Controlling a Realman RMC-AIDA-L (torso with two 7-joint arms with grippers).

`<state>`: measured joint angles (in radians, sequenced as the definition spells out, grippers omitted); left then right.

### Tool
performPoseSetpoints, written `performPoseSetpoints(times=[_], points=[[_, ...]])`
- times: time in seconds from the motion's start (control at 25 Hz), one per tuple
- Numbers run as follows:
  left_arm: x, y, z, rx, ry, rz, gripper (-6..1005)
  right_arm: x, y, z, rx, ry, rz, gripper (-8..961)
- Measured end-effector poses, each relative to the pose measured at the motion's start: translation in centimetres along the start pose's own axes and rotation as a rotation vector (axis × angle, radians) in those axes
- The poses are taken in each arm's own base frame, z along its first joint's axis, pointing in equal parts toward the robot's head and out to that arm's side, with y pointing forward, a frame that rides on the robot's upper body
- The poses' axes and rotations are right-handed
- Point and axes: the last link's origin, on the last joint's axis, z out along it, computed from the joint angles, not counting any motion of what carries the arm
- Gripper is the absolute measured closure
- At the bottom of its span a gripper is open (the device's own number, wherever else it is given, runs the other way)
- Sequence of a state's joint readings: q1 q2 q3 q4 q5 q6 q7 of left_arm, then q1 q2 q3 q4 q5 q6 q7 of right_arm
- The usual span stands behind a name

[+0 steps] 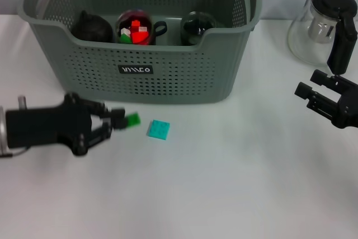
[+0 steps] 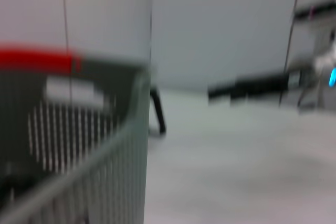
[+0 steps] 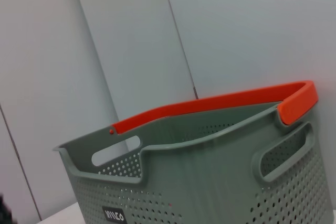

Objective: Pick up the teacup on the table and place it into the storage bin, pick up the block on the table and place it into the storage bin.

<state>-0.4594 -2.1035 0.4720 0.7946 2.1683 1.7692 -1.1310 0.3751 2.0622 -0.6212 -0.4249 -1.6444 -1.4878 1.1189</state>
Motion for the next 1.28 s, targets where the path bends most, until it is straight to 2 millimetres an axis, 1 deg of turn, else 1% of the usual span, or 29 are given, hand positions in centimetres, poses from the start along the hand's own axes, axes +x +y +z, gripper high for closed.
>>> performPoseSetpoints(times=[0.2,0.32,0.36,0.44,0.48,0.52,0.56,0.64,0.8,0.96,1.24,1.28], points=[[3.6,-1.5,-0.2,0.002,0.150,0.015,873,0.0,0.1,0.2,-0.004,-0.001,-0.002,311],[6.1,-3.4,0.4,0.057,0.246,-0.013,875,0.0,0.2,0.3,-0.006,-0.003,-0.003,311],[6.5,-3.7,0.6,0.065,0.258,-0.019,876,0.0,0.2,0.4,-0.008,-0.004,-0.003,311],[7.7,-5.1,1.3,0.103,0.279,-0.039,878,-0.1,0.2,0.5,-0.010,-0.006,-0.004,311],[8.0,-5.3,1.5,0.111,0.280,-0.042,878,-0.1,0.2,0.6,-0.011,-0.007,-0.005,311],[9.3,-7.1,2.6,0.165,0.278,-0.067,879,-0.2,0.2,0.7,-0.013,-0.008,-0.006,311],[9.3,-7.1,2.6,0.165,0.278,-0.067,880,-0.2,0.2,0.7,-0.014,-0.009,-0.006,311],[10.2,-8.4,3.8,0.205,0.254,-0.097,881,-0.3,0.3,0.9,-0.017,-0.011,-0.007,311],[10.9,-10.3,5.8,0.281,0.157,-0.113,881,-0.4,0.3,1.2,-0.023,-0.012,-0.010,311],[10.4,-11.9,7.0,0.405,0.039,-0.059,882,-0.5,0.3,1.3,-0.026,-0.013,-0.013,311],[9.2,-12.4,8.6,0.483,-0.092,0.016,881,-0.6,0.3,1.4,-0.027,-0.015,-0.014,311],[9.0,-12.5,8.8,0.501,-0.100,0.015,866,-0.6,0.3,1.4,-0.027,-0.015,-0.014,311]])
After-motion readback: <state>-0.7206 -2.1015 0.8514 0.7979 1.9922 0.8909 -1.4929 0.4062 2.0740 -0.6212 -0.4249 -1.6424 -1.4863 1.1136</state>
